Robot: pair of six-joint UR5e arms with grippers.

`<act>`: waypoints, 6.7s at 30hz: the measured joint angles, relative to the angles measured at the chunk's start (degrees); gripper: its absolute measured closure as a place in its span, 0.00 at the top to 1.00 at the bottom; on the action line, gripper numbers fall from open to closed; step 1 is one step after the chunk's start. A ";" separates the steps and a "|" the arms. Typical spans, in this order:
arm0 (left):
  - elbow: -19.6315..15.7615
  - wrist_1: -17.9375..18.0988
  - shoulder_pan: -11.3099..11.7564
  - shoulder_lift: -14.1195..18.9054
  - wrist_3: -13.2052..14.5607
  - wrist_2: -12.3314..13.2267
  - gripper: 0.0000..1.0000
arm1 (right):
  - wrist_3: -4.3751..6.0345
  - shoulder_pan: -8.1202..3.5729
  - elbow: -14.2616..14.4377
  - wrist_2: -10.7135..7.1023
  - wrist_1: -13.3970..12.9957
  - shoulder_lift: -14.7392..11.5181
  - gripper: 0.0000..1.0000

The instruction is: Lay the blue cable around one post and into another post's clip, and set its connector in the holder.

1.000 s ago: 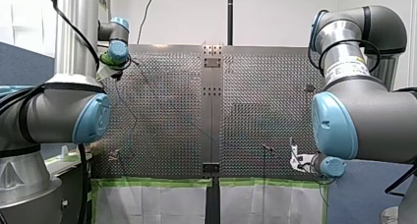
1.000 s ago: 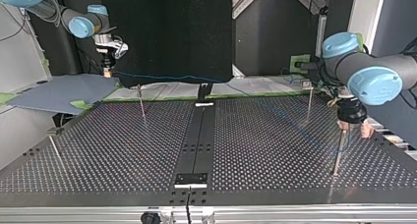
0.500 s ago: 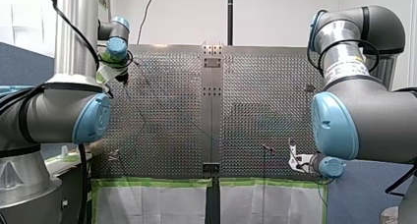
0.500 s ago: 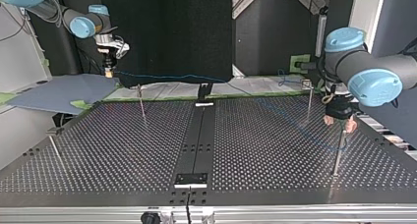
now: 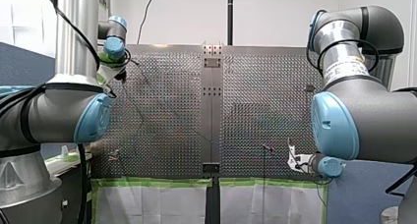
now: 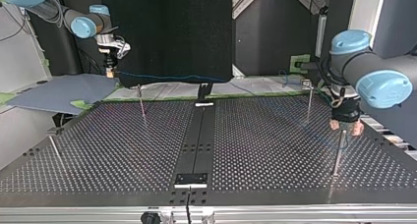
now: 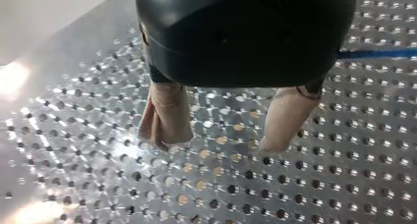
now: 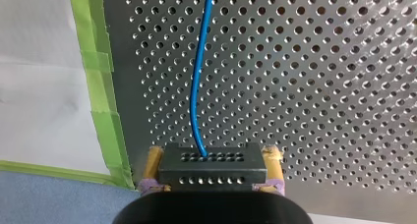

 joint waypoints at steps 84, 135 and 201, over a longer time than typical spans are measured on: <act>6.50 1.93 2.94 0.42 -13.96 -0.14 1.00 | 0.26 0.82 -0.04 -0.26 -0.83 0.03 0.28; 9.61 -5.77 -1.15 -6.18 1.84 -11.27 1.00 | 0.00 1.58 -0.08 -0.11 -0.87 0.03 0.28; 11.37 -18.42 0.16 -5.48 -23.47 2.13 1.00 | -0.09 2.07 -0.06 0.00 -0.99 0.04 0.28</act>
